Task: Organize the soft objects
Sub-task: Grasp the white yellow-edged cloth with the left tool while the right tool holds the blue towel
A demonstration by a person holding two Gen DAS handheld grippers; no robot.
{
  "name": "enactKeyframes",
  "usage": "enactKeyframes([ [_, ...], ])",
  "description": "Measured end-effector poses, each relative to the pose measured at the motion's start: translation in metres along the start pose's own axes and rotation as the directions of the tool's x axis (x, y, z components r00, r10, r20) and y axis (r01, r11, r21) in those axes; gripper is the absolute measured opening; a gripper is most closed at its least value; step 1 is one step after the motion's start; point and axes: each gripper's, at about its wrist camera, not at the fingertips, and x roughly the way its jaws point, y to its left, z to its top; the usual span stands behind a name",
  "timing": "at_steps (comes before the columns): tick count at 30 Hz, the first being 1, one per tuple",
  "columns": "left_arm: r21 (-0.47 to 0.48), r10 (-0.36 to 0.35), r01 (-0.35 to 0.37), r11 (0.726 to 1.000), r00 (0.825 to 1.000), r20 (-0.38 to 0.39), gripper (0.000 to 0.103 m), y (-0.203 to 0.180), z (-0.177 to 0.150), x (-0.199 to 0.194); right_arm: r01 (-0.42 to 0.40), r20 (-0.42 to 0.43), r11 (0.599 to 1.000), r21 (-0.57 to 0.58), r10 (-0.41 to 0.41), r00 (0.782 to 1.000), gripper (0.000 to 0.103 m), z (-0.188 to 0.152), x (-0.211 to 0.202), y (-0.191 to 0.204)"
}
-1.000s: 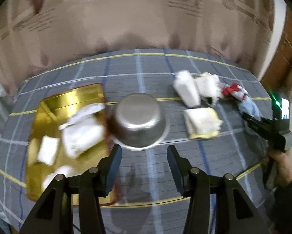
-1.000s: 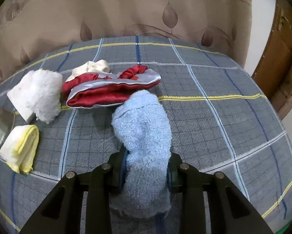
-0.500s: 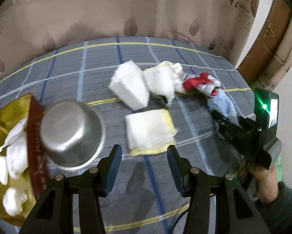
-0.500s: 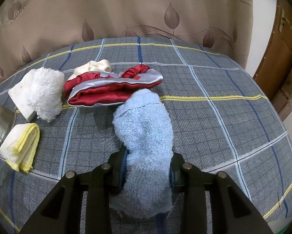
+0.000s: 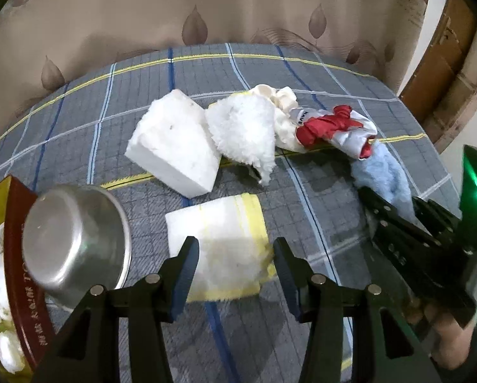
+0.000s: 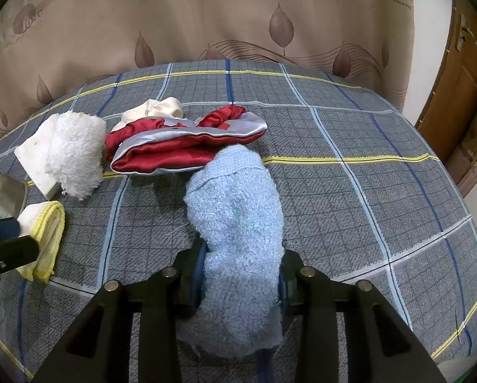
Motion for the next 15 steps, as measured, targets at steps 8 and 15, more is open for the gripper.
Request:
enactKeyframes([
  [8,0.05,0.037,-0.038,0.998,0.999,0.038,0.05,-0.01,0.001,0.01,-0.002,-0.001,1.0,0.001,0.002,1.0,0.034,0.0,0.001,0.0],
  [15,0.068,0.057,-0.061,0.996,0.997,0.055,0.05,-0.013,0.004,0.015,-0.003,-0.001,1.0,0.002,0.003,1.0,0.035,0.0,0.0,0.0],
])
